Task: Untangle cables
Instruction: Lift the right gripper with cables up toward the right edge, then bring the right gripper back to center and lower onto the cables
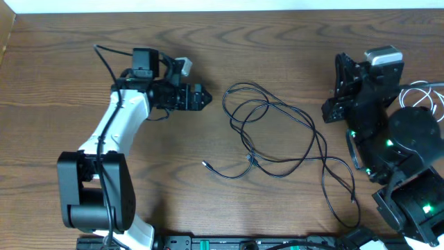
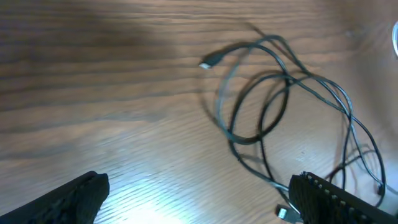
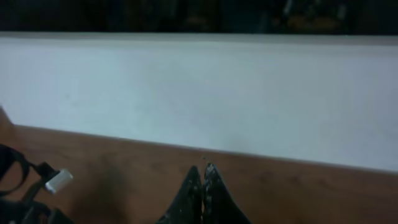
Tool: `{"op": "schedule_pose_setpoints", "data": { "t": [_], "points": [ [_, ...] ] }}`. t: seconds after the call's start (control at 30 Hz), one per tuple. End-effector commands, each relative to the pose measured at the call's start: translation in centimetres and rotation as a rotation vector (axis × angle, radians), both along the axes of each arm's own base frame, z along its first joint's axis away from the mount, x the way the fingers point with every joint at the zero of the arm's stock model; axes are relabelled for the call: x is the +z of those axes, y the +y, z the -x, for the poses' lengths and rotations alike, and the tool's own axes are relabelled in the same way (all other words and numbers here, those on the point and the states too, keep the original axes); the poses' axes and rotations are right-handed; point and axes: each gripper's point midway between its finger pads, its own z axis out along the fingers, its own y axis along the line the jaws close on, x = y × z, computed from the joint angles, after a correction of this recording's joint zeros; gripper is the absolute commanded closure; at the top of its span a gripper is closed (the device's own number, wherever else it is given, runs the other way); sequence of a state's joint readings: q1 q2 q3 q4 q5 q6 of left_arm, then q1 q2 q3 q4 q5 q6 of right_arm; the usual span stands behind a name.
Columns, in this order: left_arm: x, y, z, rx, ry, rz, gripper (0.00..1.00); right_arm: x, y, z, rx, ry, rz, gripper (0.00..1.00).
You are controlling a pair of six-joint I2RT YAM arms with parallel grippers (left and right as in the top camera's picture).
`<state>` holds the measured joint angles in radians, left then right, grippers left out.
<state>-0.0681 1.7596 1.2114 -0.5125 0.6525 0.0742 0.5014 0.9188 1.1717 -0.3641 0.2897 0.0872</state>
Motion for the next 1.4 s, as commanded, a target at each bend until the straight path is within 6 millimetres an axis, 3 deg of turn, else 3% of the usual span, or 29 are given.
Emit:
{"op": "schedule_pose_setpoints", "data": {
  "t": [0.0, 0.17, 0.37, 0.67, 0.87, 1.07, 1.13, 1.37],
  "points": [
    [0.5, -0.9, 0.4, -0.019, -0.016, -0.002, 0.02, -1.6, 0.3, -0.3, 0.001, 0.073, -0.004, 0.88],
    [0.0, -0.4, 0.2, -0.003, -0.022, -0.056, 0.02, -7.0, 3.3, -0.1, 0.155, 0.274, 0.06, 0.59],
    [0.0, -0.4, 0.2, -0.003, -0.023, -0.056, 0.02, -12.7, 7.5, 0.6, 0.366, 0.499, 0.073, 0.53],
    [0.0, -0.4, 0.2, -0.003, -0.022, -0.056, 0.02, -22.8, 10.3, 0.8, 0.471, 0.871, 0.109, 0.6],
    [0.0, -0.4, 0.2, -0.003, -0.023, -0.056, 0.02, -28.3, 12.0, 0.7, 0.504, 1.06, 0.076, 0.61],
    [0.0, -0.4, 0.2, -0.003, -0.023, -0.056, 0.02, -32.6, 12.7, -0.6, 0.389, 1.191, -0.028, 0.61],
    [0.0, -0.4, 0.2, -0.003, -0.023, -0.056, 0.02, -33.8, 13.0, -0.8, 0.348, 1.231, -0.066, 0.65],
    [0.0, -0.4, 0.2, -0.003, -0.023, -0.056, 0.02, -37.9, 14.3, 0.5, 0.336, 1.351, -0.057, 0.67]
  ]
}}
